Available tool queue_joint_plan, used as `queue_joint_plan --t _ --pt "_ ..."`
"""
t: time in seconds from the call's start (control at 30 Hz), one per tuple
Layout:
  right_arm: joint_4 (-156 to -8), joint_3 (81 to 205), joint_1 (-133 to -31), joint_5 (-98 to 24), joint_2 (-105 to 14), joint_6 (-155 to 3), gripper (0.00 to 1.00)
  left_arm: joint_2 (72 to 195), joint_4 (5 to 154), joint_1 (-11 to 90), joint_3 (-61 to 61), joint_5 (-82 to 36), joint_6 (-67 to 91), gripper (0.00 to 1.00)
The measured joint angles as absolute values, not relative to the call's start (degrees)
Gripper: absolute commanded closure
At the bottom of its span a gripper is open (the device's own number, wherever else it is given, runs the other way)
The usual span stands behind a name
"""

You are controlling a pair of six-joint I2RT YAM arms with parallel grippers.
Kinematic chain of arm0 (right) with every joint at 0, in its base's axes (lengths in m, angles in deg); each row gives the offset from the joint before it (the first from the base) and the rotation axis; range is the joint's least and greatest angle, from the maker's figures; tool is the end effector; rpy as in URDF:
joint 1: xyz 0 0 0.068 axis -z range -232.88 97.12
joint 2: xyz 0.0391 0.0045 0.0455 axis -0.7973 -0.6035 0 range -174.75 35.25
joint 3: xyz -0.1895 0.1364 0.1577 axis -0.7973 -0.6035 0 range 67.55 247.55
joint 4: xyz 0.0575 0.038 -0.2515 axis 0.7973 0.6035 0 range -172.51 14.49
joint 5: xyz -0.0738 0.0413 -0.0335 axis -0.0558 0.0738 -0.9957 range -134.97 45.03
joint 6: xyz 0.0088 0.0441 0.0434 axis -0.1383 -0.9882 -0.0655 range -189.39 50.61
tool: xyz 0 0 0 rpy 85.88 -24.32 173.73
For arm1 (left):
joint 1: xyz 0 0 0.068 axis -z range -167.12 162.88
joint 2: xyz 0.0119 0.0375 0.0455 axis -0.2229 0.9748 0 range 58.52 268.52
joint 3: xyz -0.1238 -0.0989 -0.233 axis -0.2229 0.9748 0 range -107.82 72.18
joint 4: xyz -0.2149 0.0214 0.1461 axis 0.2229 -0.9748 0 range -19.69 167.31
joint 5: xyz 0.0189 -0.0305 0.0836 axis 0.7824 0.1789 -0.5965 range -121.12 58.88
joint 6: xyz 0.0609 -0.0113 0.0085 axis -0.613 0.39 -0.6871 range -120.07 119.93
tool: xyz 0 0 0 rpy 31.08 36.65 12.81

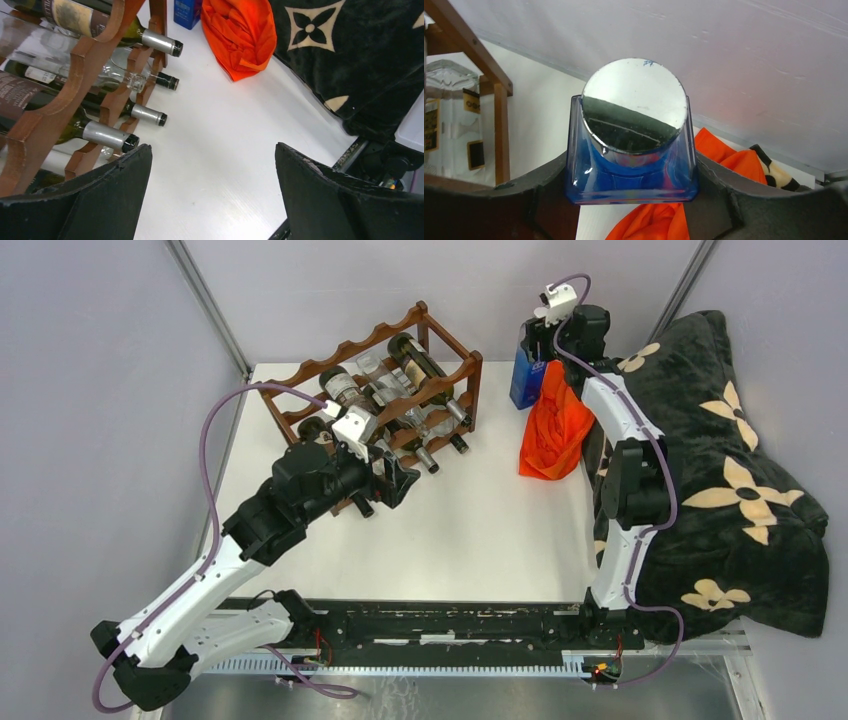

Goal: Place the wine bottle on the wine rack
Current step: Pick up the wine bottle from the center of the board, then adjust the wine bottle at the center of the board.

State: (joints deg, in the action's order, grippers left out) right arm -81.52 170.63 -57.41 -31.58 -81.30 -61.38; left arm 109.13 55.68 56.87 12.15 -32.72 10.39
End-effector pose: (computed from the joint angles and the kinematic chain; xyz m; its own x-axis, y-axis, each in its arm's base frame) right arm 0.5078 0.0513 0.3294 -0.2046 -0.1521 -0.9670 -0.3321 0.9401 -0.0776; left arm 0.1423 -0.1357 0.3981 -0.2721 0.0106 -0.9622 0.6358 0.7525 -0.1715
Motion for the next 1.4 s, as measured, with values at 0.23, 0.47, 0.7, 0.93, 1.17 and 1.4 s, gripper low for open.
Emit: queue_joint_plan --t 0.23,0.47,0.7,0.93,1.17,1.4 --pt "-77.96 165.78 -56.43 -27.53 -75.62 -63.65 0.98 107.51 57.39 56.87 14.09 -28.51 11.18 0.04" --pt "-75.95 156.86 -54.66 -21.94 -62.42 -71.25 1.00 106.31 59.66 56.87 17.85 -22.91 12.08 0.04" --pt "-76.19 143.20 -53.57 -17.35 -43.88 -77.16 1.00 106.15 62.83 56.87 23.25 -16.86 14.72 0.04" --pt "-77.13 129.43 -51.03 -6.25 -33.61 -82.31 1.00 105.43 67.44 57.13 26.99 -12.92 16.62 0.05" --pt "-78.76 116.84 -49.37 2.48 -28.87 -88.70 1.00 104.75 72.19 61.24 29.79 -12.55 17.76 0.05" --pt "-84.60 108.32 -47.99 8.11 -24.61 -95.54 1.00 108.38 75.07 71.16 30.20 -18.98 18.30 0.04"
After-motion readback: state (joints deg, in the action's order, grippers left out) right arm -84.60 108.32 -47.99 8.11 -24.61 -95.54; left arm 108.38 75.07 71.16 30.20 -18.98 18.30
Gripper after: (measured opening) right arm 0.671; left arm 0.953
